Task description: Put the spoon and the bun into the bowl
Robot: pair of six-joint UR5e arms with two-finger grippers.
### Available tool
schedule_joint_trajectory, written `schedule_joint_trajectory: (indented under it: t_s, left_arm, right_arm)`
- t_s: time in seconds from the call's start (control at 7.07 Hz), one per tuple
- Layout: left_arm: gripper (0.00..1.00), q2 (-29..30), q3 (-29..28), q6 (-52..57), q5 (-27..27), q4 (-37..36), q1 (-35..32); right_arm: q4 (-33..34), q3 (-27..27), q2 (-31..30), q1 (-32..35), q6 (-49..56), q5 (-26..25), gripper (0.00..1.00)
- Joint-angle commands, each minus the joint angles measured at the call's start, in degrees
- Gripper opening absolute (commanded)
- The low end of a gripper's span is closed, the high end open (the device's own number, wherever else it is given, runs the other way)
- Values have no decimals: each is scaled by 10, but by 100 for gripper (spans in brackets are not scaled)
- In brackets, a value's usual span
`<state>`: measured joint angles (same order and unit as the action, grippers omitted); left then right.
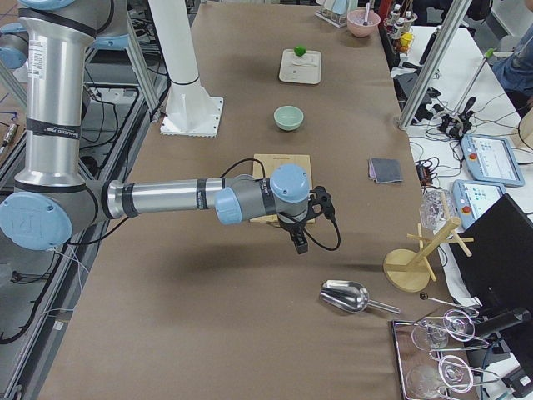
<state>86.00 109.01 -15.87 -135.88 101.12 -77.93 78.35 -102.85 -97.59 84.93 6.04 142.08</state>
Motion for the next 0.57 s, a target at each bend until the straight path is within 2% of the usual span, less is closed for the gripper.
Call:
schedule_joint_trajectory:
  t_s: [0.0, 0.14, 0.42]
  left_arm:
    - [98, 60, -21, -108, 6, 10, 64]
    - [98, 68, -33, -114, 7, 10, 80]
    - [98, 119, -77, -150, 94, 10, 142]
  right_arm:
    - [-25, -6, -4, -9, -5, 14, 100]
    - [-67, -9, -4, -25, -11, 15, 100]
    - [-79, -36, -4, -75, -130, 13, 100]
